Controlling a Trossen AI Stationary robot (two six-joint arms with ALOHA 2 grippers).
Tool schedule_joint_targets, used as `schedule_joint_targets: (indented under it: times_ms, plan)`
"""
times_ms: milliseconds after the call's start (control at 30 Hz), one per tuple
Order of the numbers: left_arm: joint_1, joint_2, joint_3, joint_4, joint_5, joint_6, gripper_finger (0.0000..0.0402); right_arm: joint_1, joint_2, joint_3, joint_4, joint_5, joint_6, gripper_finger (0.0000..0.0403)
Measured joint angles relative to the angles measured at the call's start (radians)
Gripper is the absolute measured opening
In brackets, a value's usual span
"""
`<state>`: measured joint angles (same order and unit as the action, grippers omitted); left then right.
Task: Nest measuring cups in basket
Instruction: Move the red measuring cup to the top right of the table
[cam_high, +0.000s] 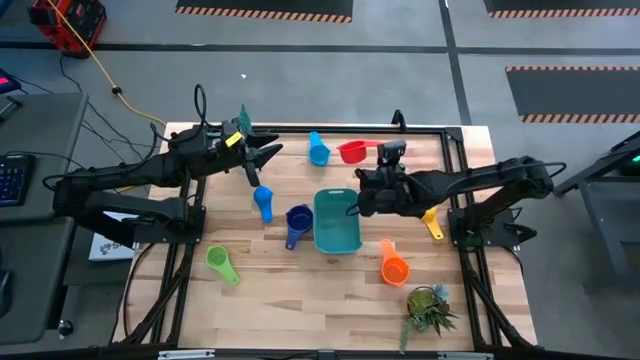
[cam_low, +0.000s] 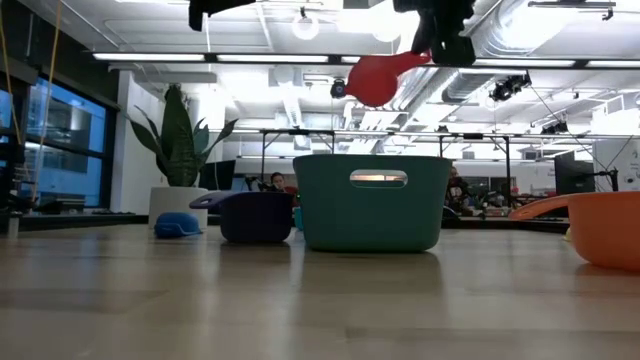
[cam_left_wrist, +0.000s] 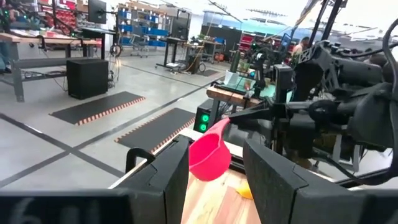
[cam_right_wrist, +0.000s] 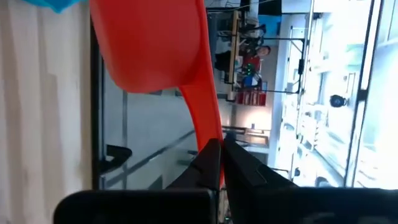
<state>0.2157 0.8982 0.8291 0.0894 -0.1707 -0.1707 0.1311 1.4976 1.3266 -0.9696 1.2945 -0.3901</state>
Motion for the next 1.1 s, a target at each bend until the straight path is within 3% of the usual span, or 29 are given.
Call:
schedule_joint_targets:
  times_ms: [133,300,433,700,1100]
  plan:
    - [0.0,0.0,0.0,-0.006,0.0,0.033,0.0142,-0.009,0.002,0.0,-0.053,0.003,0.156,0.0]
    - [0.0,0.0,0.0,-0.011,0.0,0.044,0.0142,-0.07,0.033,0.0,-0.286,-0.105,0.582,0.0]
    - [0.0,0.0,0.0,-0.012,0.0,0.045,0.0142,-0.12,0.12,0.0,-0.435,-0.112,0.774,0.0]
    - [0.0,0.0,0.0,-0.01,0.0,0.044,0.0142,-0.162,0.249,-0.194,-0.221,-0.186,0.732,0.0]
    - [0.0,0.0,0.0,-0.01,0.0,0.044,0.0142,-0.156,0.258,-0.37,-0.132,-0.297,0.732,0.0]
